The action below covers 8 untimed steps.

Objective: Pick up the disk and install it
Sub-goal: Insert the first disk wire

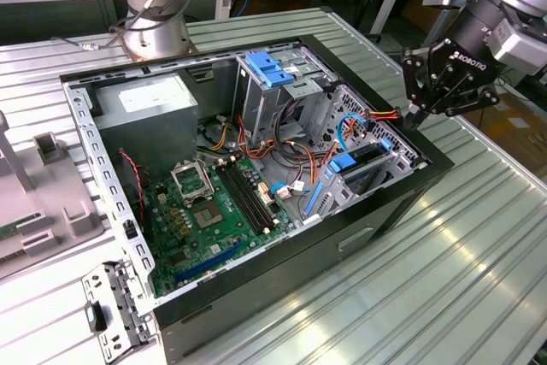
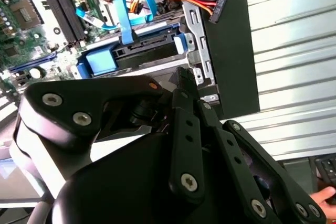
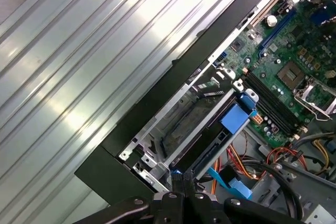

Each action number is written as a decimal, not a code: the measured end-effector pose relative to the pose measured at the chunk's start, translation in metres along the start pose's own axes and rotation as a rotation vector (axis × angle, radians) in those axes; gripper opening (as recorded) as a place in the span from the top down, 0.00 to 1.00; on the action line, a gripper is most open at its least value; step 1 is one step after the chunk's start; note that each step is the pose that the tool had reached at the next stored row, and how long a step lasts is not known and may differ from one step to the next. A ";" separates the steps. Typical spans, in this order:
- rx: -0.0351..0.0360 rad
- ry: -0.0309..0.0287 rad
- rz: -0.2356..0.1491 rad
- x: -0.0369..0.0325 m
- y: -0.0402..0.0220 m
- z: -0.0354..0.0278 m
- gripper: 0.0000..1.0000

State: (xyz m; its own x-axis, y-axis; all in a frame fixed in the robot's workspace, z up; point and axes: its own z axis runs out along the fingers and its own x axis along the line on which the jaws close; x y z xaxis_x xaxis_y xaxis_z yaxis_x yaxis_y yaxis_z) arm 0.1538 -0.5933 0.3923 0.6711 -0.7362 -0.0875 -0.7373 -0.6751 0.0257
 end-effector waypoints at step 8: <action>0.0518 0.0479 -0.003 0.0002 0.0000 0.0011 0.89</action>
State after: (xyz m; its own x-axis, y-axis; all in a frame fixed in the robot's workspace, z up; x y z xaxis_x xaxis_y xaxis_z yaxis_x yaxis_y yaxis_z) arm 0.1539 -0.5933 0.3912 0.6755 -0.7363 -0.0397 -0.7373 -0.6751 -0.0262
